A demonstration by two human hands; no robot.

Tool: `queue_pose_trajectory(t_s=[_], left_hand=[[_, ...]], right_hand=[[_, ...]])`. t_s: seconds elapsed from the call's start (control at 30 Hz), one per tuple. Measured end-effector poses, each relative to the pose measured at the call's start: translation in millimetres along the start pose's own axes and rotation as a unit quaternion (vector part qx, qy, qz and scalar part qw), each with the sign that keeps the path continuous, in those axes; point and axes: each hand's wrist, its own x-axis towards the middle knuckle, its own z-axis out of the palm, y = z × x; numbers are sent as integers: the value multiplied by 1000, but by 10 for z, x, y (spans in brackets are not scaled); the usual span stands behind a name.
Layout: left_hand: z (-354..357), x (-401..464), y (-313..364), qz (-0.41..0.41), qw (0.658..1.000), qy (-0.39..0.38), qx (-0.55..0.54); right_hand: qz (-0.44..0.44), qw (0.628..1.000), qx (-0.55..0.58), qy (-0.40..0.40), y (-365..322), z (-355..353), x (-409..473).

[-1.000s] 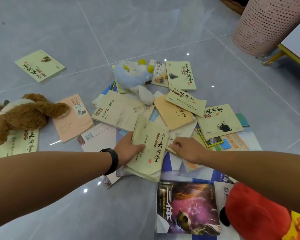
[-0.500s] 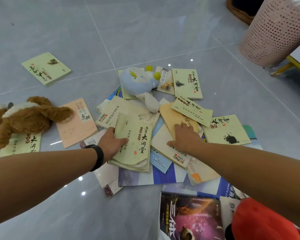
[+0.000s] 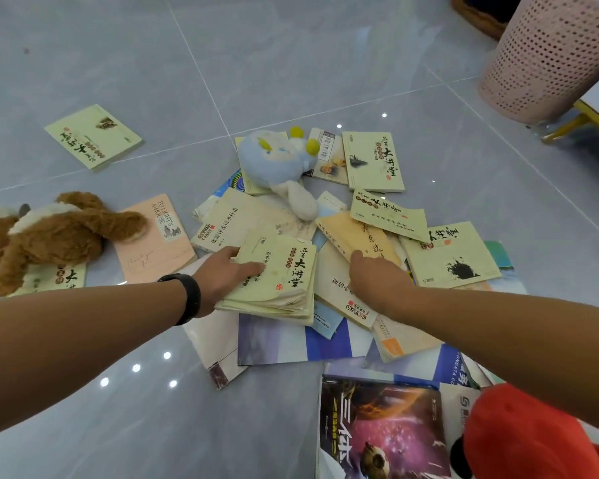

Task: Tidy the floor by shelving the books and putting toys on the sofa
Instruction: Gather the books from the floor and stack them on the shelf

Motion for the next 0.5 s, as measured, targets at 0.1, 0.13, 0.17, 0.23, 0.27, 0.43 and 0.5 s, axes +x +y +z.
queue_pose_trajectory(t_s=[0.1, 0.13, 0.17, 0.23, 0.27, 0.43, 0.5], left_hand=[[30, -49, -51, 6, 999, 15, 31], [43, -63, -83, 6, 999, 15, 36], [59, -92, -122, 2, 999, 6, 35], [110, -158, -193, -5, 999, -26, 25], [126, -203, -226, -11, 999, -39, 17], [330, -338, -150, -38, 994, -69, -76], [399, -398, -93, -50, 991, -82, -96]], right_hand=[[-18, 999, 26, -27, -96, -11, -192], [-24, 998, 39, -33, -114, -54, -233], [-28, 998, 48, -37, -133, -124, -284], [-54, 998, 28, -32, -141, -256, -363], [-71, 997, 14, -24, -166, -299, -399], [-93, 990, 94, -44, -359, -299, -622], [-136, 983, 103, -64, -486, -174, -710]])
